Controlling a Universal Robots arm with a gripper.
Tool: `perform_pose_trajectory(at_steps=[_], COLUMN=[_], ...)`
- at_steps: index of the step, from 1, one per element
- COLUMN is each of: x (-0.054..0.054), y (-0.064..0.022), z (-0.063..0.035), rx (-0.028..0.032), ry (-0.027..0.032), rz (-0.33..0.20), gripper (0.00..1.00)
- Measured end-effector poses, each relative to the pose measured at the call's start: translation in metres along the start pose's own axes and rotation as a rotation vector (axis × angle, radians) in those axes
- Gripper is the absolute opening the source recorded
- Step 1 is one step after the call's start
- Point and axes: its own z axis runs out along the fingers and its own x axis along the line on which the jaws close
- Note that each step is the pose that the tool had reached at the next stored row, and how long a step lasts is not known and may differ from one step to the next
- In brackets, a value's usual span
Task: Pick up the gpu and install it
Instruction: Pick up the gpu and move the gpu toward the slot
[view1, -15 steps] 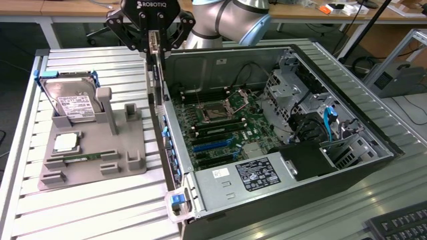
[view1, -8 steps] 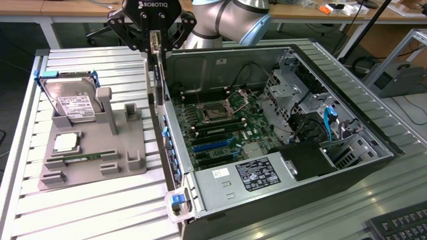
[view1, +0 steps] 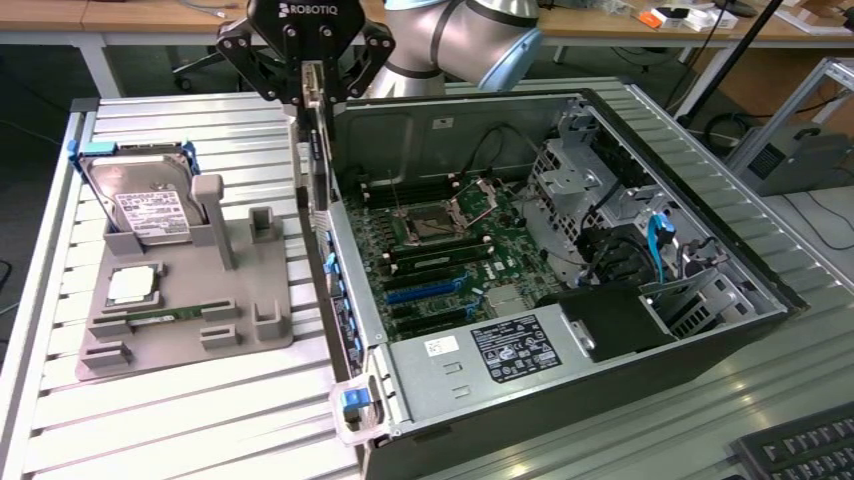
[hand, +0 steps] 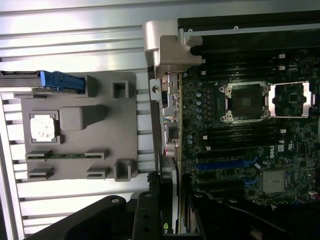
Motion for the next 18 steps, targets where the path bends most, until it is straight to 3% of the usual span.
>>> perform_pose_trajectory(at_steps=[18], x=[-0.0071], y=[0.0006], z=[0.0006], rx=[0.0002], ry=[0.0], rz=[0.0], gripper=[0.27])
